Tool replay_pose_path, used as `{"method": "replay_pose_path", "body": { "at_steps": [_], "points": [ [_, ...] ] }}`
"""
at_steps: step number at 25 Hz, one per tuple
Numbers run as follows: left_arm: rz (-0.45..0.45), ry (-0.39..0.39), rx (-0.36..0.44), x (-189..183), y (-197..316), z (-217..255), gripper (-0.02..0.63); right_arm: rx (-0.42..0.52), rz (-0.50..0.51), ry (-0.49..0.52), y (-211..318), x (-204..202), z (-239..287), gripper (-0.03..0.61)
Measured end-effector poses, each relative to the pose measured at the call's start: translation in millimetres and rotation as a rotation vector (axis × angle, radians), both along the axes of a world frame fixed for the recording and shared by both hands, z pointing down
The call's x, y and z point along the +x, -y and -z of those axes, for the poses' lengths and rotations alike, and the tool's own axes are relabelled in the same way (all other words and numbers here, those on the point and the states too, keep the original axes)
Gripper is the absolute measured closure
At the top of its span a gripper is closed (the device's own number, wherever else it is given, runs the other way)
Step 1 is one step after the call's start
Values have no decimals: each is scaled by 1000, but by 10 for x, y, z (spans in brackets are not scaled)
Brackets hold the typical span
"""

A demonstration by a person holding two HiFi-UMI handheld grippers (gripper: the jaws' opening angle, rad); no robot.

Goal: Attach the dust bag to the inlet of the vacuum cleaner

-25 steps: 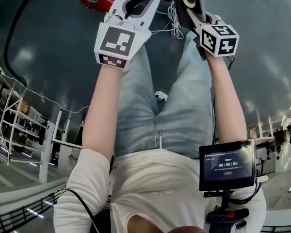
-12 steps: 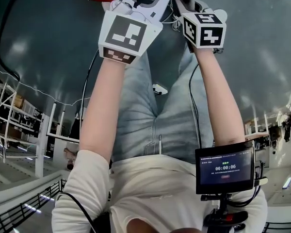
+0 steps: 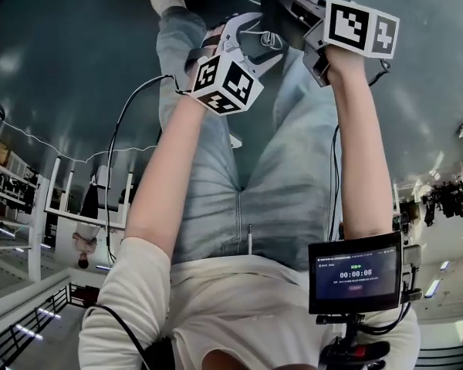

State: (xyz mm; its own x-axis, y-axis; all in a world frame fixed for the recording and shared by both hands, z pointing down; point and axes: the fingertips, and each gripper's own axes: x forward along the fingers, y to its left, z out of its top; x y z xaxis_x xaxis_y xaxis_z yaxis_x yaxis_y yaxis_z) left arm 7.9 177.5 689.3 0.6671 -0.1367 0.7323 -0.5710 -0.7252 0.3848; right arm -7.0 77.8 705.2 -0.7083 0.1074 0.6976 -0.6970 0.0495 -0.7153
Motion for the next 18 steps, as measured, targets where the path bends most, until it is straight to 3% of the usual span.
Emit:
{"method": "replay_pose_path", "body": {
  "at_steps": [3, 6, 7, 8, 11, 13, 16, 18],
  "points": [
    [94, 44, 88, 119, 218, -65, 281, -80, -32, -4, -31, -21, -10, 543],
    [93, 87, 75, 157, 370, -127, 306, -127, -41, 8, -63, -8, -18, 545],
    [87, 101, 72, 113, 423, -128, 390, -118, -17, 7, -47, -4, -22, 543],
    [95, 105, 71, 43, 481, -115, 562, -107, 7, 11, -22, -7, -21, 543],
    [154, 56, 43, -127, 588, -44, 592, -139, -30, 86, 34, -32, 21, 521],
    [177, 40, 26, -179, 612, -22, 594, -225, -166, 201, 65, -4, 89, 488],
    [238, 43, 3, -289, 709, -50, 595, -358, -540, 382, 219, 308, 176, 486],
    [284, 37, -9, -403, 774, -52, 595, -369, -778, 385, 319, 790, 95, 486]
  ]
}}
